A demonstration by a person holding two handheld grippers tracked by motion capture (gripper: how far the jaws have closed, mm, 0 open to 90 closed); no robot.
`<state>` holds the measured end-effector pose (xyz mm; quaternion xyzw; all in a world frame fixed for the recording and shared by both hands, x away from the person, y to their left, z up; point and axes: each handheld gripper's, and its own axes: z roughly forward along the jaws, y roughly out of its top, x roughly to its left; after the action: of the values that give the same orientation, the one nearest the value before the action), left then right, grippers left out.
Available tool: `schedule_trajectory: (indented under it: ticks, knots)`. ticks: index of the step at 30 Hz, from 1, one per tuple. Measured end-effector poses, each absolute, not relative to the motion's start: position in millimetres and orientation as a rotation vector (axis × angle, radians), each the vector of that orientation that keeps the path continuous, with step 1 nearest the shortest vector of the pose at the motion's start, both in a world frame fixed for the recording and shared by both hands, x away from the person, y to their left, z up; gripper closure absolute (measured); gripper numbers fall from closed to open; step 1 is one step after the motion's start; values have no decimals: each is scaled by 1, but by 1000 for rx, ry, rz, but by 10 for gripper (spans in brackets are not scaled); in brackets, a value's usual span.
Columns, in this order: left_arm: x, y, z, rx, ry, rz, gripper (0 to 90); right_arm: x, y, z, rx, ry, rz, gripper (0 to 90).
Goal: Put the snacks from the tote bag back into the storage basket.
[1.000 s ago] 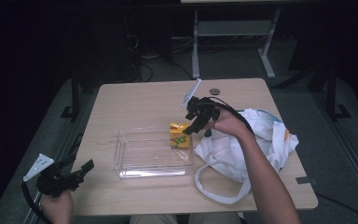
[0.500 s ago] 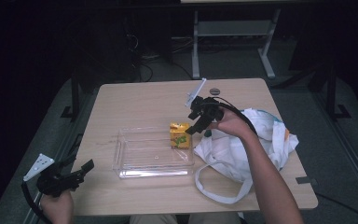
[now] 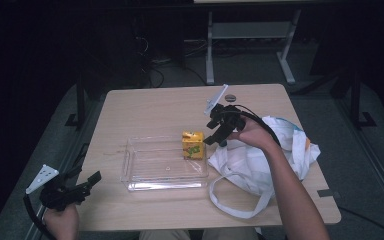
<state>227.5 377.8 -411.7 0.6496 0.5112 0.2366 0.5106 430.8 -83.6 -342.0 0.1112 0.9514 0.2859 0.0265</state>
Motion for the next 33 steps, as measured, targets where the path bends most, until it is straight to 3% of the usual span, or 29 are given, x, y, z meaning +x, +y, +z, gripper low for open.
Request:
schedule_trajectory:
  ticks: [33]
  knots:
    - [228,376,-412,1570,1231,569,126,419,-124,-343,484,2897,952,299]
